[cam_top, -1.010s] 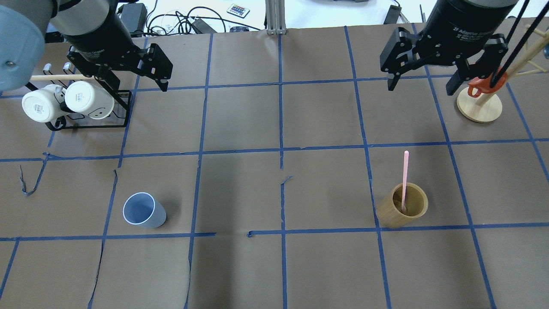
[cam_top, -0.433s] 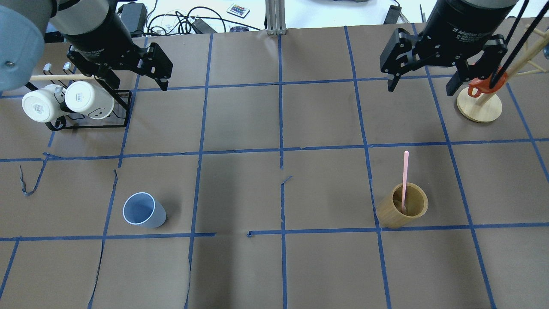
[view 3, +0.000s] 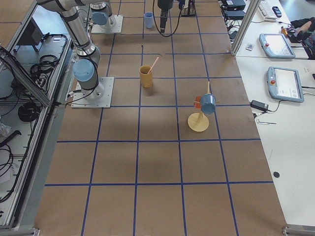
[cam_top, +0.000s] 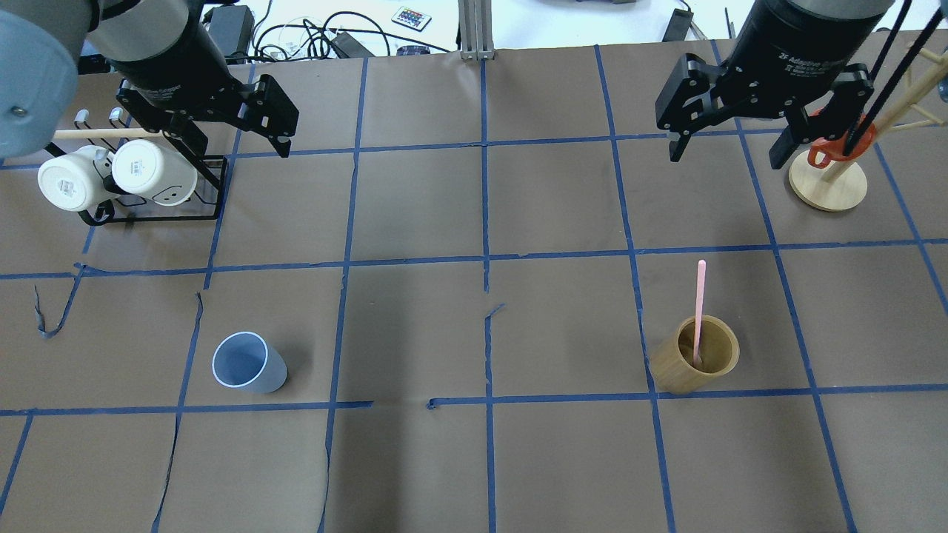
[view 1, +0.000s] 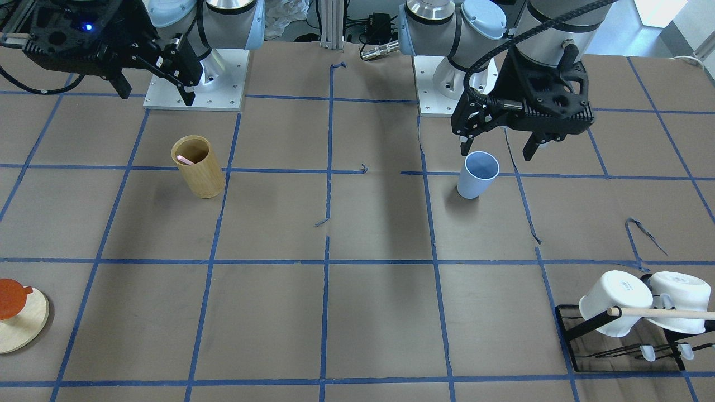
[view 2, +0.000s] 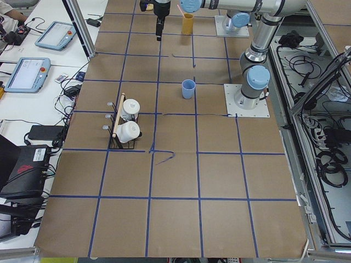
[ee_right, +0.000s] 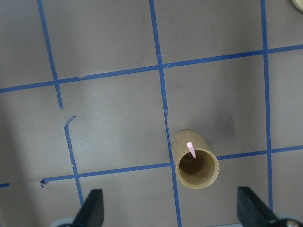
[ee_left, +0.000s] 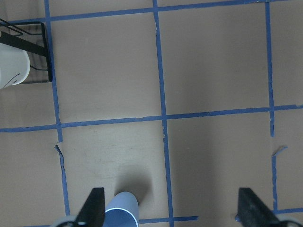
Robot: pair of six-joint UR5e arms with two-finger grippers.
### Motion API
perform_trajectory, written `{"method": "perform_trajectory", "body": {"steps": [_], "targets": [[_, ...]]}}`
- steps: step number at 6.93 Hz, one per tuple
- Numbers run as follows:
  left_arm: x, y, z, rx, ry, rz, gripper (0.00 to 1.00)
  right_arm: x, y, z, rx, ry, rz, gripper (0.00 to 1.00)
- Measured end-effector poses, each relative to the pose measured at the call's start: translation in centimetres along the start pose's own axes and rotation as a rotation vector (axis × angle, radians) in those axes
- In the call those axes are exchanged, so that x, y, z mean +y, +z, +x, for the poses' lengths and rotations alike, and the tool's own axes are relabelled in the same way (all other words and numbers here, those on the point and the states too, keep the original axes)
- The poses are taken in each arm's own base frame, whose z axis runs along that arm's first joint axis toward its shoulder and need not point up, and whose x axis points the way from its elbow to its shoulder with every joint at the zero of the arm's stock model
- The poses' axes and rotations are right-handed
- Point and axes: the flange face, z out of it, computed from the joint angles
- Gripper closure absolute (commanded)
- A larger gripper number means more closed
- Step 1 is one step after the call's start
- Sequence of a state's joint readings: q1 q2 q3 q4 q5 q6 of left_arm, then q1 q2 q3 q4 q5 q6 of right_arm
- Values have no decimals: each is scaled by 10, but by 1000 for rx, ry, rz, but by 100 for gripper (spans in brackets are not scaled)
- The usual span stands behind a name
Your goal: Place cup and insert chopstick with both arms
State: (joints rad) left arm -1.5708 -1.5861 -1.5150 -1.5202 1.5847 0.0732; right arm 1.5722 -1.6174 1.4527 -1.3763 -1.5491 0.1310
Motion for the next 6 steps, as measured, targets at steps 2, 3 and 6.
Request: {"method": "perform_trajectory", "body": {"steps": [2,3,6], "targets": [[2,1,0,0,2,-1,0,0,1,0,2,1,-3,0],[4,2,-2,-3,4,-8,0,-2,4,1,4,1,-8,0],[22,32,-51,-9,98,-89,0,-7,34,10,76,-11,-36,0]]}}
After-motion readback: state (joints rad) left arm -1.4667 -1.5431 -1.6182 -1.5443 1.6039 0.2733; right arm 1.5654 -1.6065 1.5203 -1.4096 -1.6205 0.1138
